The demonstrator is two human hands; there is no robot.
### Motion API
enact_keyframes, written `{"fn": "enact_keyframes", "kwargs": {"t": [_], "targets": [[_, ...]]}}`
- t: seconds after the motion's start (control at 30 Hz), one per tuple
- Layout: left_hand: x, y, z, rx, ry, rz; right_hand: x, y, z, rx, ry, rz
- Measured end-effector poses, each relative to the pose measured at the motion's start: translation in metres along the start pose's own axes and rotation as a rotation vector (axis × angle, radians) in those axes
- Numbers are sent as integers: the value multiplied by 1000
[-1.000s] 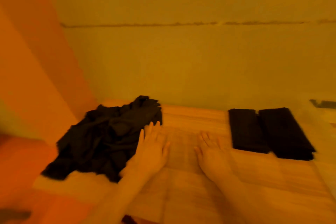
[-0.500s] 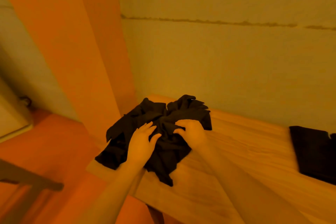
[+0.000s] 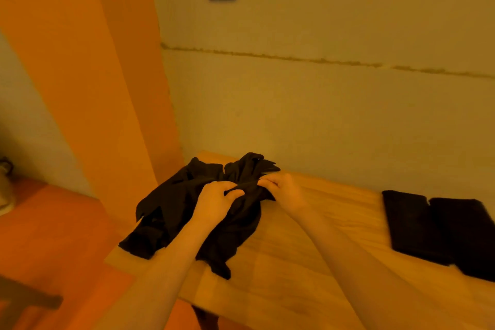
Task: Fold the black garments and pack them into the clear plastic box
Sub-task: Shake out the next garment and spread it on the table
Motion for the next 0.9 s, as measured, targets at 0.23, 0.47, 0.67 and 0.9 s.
{"fn": "enact_keyframes", "kwargs": {"t": [0.23, 0.47, 0.67, 0.9], "targets": [[-5, -44, 99, 218, 66, 55, 35, -108, -65, -179, -136, 255], [-13, -56, 165, 475, -136, -155, 61, -199, -96, -176, -177, 379], [6, -53, 213, 723, -165, -191, 96, -235, -93, -129, -147, 468], [20, -56, 265, 1003, -188, -71, 136, -184, -113, -174, -204, 398]]}}
Point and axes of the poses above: each hand's wrist, its own x-axis away from the middle knuckle, its own y-axis out of the palm, z = x × y, the point moved 10 cm from there along -x, towards the middle knuckle, and after that the axes turned 10 degrees about -x, right-handed, at the moved point
